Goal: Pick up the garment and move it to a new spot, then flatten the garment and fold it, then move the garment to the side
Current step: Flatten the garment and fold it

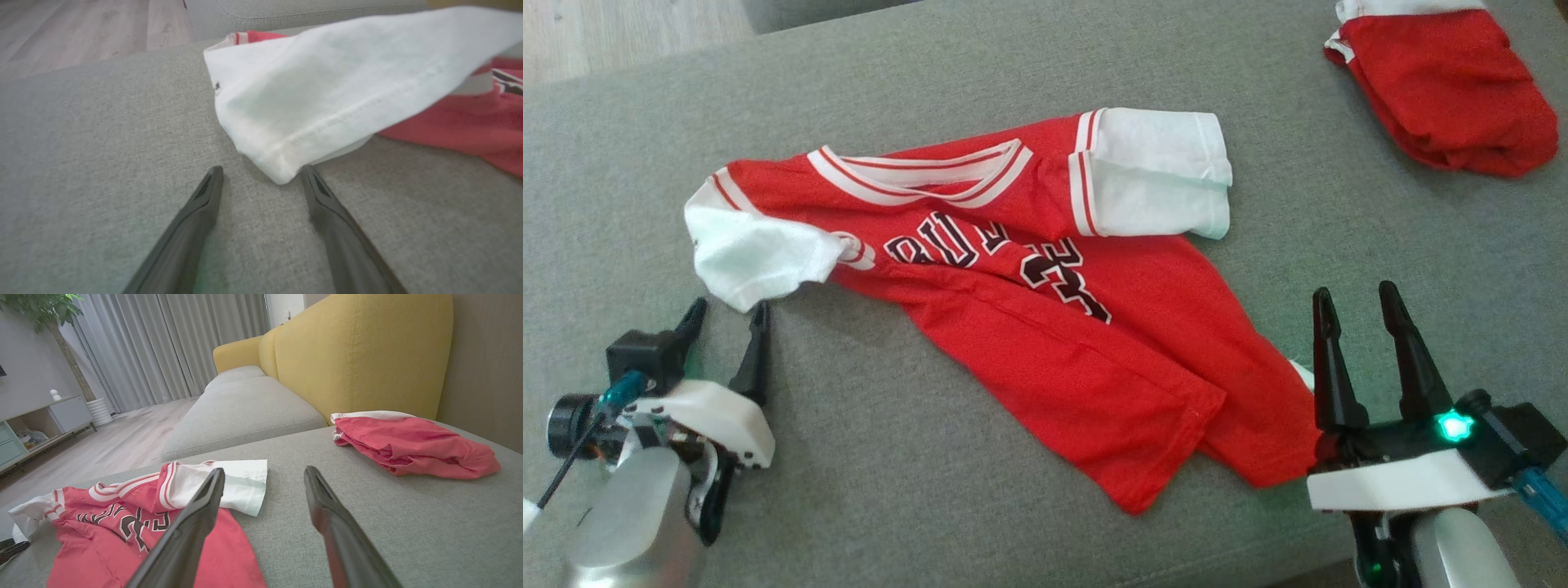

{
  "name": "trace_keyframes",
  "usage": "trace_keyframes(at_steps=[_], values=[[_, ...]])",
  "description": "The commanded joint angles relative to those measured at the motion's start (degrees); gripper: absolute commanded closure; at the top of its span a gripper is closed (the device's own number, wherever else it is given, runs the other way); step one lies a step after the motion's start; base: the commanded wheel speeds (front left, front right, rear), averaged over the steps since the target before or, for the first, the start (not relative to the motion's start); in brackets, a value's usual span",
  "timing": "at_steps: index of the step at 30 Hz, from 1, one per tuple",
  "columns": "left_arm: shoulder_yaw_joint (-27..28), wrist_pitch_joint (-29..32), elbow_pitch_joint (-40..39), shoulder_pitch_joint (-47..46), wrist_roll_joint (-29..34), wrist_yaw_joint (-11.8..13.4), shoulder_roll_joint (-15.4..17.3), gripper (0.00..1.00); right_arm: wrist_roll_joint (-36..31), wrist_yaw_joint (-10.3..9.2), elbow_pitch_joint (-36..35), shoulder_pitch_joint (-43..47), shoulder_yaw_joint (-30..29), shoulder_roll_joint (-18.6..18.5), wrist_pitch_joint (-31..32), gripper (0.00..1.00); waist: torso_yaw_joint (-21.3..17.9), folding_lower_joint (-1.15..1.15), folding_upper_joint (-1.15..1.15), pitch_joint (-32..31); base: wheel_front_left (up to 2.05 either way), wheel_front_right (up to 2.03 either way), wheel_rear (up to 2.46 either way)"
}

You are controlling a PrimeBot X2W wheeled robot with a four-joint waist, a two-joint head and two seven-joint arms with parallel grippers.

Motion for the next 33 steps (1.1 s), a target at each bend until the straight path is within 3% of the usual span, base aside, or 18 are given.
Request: trace_keyframes(at_steps=[1,2,3,5,6,16,22,32,33], values=[[1.5,-0.8,-0.3,-2.3,0.4,-0.1,1.8,0.00,0.1,0.39,-1.9,-1.7,1.3,-0.3,-0.4,0.00,0.1,0.00,0.00,0.2,0.00,0.00,0.00],[1.2,-1.5,-0.2,-2.6,0.8,-0.2,1.9,0.04,0.0,0.39,-1.9,-1.7,1.3,-0.3,-0.4,0.00,0.1,0.00,0.00,0.3,0.00,0.00,0.00],[0.7,-2.1,-0.1,-2.9,1.3,-0.4,2.0,0.27,-0.1,0.39,-1.8,-1.7,1.2,-0.3,-0.4,0.00,0.2,0.00,0.00,0.4,0.00,0.00,0.00],[0.2,-3.1,0.1,-3.4,1.7,-0.7,2.0,0.90,-0.2,0.39,-1.7,-1.7,1.1,-0.3,-0.4,0.00,0.4,0.00,0.00,0.5,0.00,0.00,0.00],[-0.2,-3.3,0.3,-3.6,2.1,-0.7,2.0,1.00,-0.3,0.39,-1.5,-1.6,1.1,-0.3,-0.4,0.00,0.4,0.00,0.00,0.5,0.00,0.00,0.00],[-0.3,-7.0,-0.2,-4.3,3.5,0.2,2.6,1.00,-1.3,0.39,0.7,-0.5,2.1,-0.3,-0.4,0.00,1.9,0.00,0.00,-1.4,0.00,0.00,0.00],[2.8,-7.8,-7.5,-1.2,4.8,4.2,5.4,1.00,-3.1,0.39,9.5,1.2,2.6,-0.5,-0.4,0.00,4.1,0.00,0.00,-3.6,0.00,0.00,0.00],[7.7,-7.7,-18.5,3.6,3.6,7.8,8.8,1.00,-7.9,0.39,24.4,-1.4,-1.6,-0.4,-0.4,0.00,6.2,0.00,0.00,-4.1,0.00,0.00,0.00],[7.8,-7.5,-19.2,3.9,3.5,8.0,9.0,1.00,-8.1,0.39,26.0,-1.8,-1.2,-0.4,-0.4,0.06,6.2,0.00,0.00,-4.1,0.00,0.00,0.00]])
